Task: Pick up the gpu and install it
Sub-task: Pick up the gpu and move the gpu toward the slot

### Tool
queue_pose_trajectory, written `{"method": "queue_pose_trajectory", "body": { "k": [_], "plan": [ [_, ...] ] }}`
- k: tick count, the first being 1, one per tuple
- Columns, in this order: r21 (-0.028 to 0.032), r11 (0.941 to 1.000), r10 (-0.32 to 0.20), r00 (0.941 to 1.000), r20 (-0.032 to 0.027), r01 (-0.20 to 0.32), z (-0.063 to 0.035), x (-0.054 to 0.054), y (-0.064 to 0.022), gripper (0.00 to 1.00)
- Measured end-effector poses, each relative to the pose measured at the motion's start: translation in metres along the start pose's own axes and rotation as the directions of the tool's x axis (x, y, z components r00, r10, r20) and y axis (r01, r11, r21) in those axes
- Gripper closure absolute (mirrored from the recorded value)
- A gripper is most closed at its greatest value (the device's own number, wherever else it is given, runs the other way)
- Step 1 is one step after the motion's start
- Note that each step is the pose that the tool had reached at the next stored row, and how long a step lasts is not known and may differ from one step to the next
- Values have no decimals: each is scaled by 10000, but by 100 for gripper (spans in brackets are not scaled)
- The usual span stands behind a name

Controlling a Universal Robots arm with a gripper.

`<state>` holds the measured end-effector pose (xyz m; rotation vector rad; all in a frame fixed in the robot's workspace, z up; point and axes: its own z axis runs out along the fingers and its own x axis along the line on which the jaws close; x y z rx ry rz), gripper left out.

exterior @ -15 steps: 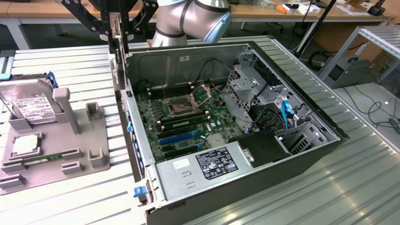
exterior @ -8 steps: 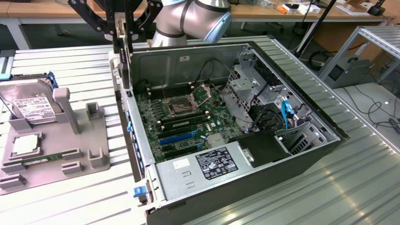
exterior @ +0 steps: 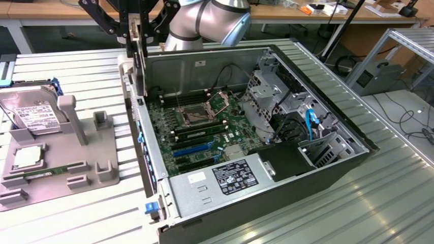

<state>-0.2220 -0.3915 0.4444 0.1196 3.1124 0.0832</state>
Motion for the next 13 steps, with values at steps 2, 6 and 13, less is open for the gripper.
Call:
{"method": "queue_pose_trajectory", "body": {
  "k": [2,6,13],
  "plan": [
    [2,10000,0,10000,0,0,0,-15,1,73],
    [4,10000,0,10000,0,0,1,-52,4,73],
    [11,10000,0,10000,1,0,3,-105,8,73]
  ]
}}
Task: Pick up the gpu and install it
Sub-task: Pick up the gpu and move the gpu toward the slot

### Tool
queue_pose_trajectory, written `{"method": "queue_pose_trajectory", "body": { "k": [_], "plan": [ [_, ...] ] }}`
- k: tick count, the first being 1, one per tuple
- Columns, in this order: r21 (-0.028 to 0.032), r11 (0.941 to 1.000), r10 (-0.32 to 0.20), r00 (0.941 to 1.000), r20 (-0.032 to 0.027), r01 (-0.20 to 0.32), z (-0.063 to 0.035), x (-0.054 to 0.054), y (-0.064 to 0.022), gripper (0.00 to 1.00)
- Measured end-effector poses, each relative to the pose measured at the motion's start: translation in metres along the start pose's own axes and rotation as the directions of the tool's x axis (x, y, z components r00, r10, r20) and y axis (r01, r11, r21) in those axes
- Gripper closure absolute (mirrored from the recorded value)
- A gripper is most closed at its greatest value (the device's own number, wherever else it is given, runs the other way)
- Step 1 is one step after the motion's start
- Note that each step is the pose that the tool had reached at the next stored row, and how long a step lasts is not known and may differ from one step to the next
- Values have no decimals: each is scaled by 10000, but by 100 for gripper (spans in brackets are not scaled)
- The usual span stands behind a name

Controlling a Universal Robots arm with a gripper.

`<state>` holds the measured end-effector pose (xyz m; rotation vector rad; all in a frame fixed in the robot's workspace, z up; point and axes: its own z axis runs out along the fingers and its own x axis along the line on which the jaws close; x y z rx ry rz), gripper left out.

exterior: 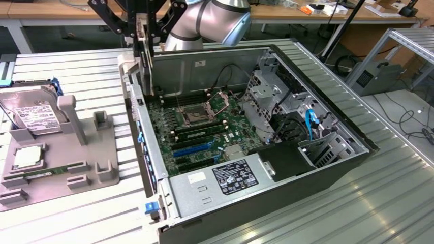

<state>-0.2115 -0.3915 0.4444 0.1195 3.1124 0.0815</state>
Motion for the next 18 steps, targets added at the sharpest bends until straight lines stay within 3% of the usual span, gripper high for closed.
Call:
{"method": "queue_pose_trajectory", "body": {
  "k": [18],
  "plan": [
    [56,10000,-2,10000,4,1,4,-121,7,73]
  ]
}}
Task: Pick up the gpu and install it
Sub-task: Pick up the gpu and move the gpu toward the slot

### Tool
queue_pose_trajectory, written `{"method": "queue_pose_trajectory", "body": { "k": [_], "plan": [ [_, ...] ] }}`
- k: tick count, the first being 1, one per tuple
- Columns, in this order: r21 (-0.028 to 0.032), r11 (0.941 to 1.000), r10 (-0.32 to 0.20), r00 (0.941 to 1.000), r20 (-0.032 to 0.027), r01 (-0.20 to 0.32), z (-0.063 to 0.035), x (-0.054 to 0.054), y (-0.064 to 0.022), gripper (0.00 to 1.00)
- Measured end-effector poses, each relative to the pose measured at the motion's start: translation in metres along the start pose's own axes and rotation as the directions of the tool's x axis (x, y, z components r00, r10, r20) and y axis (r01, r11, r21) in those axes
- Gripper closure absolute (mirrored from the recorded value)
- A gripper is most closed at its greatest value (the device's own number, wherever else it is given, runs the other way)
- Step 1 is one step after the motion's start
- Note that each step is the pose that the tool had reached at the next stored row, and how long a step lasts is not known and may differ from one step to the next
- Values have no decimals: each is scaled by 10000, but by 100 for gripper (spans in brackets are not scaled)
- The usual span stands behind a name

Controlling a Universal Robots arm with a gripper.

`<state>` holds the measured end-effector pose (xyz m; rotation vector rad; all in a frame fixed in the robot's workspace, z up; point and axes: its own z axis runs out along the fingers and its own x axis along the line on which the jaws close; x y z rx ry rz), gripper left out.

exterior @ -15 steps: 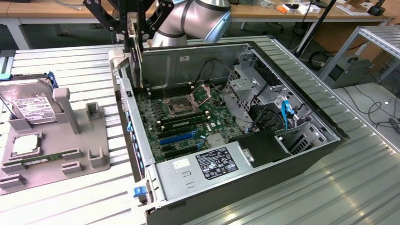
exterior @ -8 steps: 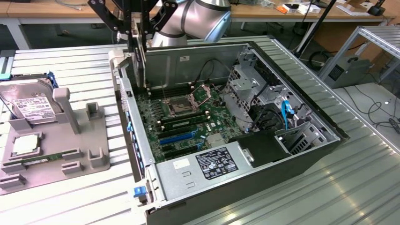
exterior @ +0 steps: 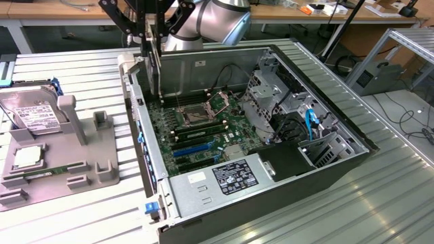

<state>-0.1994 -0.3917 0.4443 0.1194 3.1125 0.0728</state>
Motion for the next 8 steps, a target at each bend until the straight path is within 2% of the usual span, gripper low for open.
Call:
{"method": "queue_pose_trajectory", "body": {
  "k": [8],
  "plan": [
    [32,10000,-1,10000,3,1,1,-11,-30,73]
  ]
}}
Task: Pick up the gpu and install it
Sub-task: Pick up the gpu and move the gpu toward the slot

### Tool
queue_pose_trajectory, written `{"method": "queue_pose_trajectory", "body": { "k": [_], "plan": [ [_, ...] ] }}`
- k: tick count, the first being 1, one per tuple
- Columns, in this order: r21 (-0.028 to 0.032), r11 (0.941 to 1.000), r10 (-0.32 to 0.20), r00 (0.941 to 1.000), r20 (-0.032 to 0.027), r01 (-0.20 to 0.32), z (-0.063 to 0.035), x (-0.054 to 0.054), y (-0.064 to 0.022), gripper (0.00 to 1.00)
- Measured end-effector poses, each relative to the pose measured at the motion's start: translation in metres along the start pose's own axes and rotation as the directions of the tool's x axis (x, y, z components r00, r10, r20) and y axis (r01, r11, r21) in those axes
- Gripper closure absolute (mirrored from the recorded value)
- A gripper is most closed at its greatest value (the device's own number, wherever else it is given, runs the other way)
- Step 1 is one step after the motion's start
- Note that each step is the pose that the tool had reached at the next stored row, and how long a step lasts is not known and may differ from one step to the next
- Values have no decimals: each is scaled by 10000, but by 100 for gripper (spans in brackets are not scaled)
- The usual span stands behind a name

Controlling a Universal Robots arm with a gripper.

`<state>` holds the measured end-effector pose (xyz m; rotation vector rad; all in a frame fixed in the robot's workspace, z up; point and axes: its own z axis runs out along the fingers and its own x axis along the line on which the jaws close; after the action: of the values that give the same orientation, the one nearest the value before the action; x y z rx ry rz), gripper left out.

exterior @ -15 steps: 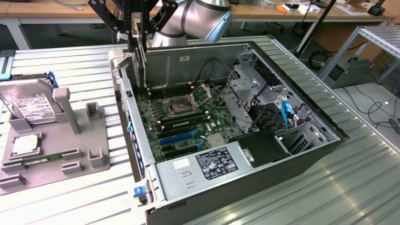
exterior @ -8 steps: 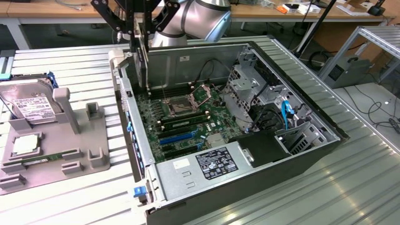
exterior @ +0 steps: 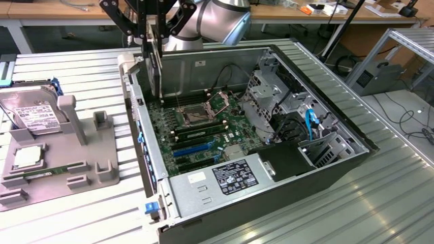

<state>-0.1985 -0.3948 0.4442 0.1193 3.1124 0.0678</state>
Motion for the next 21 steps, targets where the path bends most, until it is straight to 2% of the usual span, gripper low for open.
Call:
{"method": "queue_pose_trajectory", "body": {
  "k": [13,21],
  "plan": [
    [78,10000,-2,10000,6,2,22,-85,0,73],
    [131,9999,-4,10000,9,4,35,-100,1,73]
  ]
}}
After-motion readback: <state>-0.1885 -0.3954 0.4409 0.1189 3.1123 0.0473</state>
